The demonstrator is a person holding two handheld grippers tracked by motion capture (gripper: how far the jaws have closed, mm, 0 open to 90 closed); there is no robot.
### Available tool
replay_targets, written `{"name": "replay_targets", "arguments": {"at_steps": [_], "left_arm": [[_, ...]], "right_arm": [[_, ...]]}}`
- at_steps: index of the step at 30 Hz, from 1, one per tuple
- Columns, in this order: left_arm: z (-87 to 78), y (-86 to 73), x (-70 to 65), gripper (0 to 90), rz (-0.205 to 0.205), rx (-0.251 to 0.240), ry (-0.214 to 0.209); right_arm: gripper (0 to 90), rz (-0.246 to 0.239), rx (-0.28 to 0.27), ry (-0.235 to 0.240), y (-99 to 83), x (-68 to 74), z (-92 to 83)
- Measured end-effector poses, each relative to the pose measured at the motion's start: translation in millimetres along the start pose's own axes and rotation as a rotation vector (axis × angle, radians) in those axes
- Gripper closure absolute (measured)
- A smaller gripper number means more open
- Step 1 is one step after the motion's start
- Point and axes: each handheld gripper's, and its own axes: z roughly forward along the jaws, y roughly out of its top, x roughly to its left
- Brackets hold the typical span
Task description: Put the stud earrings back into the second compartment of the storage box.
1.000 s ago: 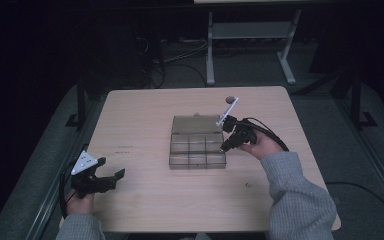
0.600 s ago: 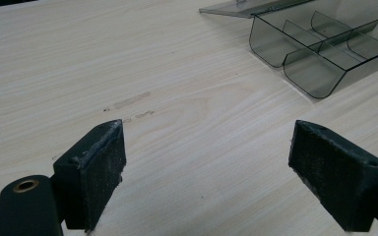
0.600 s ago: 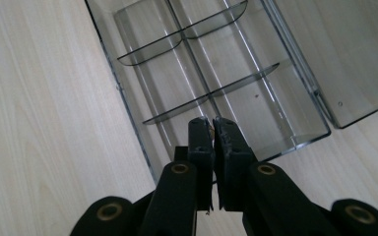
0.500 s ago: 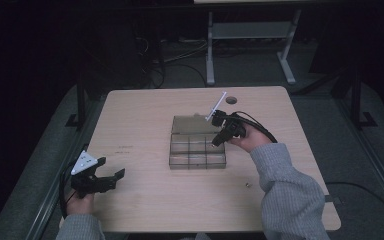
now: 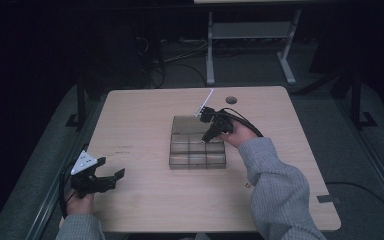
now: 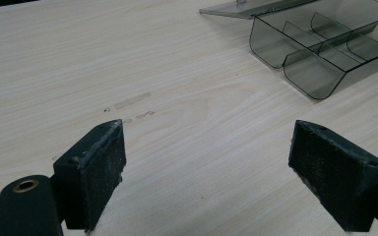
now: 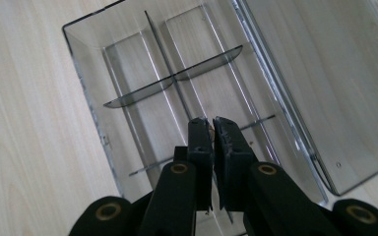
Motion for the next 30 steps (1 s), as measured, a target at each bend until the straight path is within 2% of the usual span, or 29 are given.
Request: {"name": "replay_targets", "arguments": {"at_steps": [2, 11, 30], "left_arm": [[0.3, 0.0, -0.1, 14.0, 0.001, 0.000, 0.000], [0.0, 0.1, 0.0, 14.0, 0.002, 0.000, -0.001], [0.6, 0.3, -0.5, 14.0, 0.003, -0.002, -0.005]], "right_arm": [[85.7, 0.005, -0.003, 0.006, 3.0, -0.8, 4.8], [85.6, 0.001, 0.044, -0.004, 17.9, -1.0, 26.4], [85.5, 0.049, 0.103, 0.014, 27.0, -12.6, 64.5]]}}
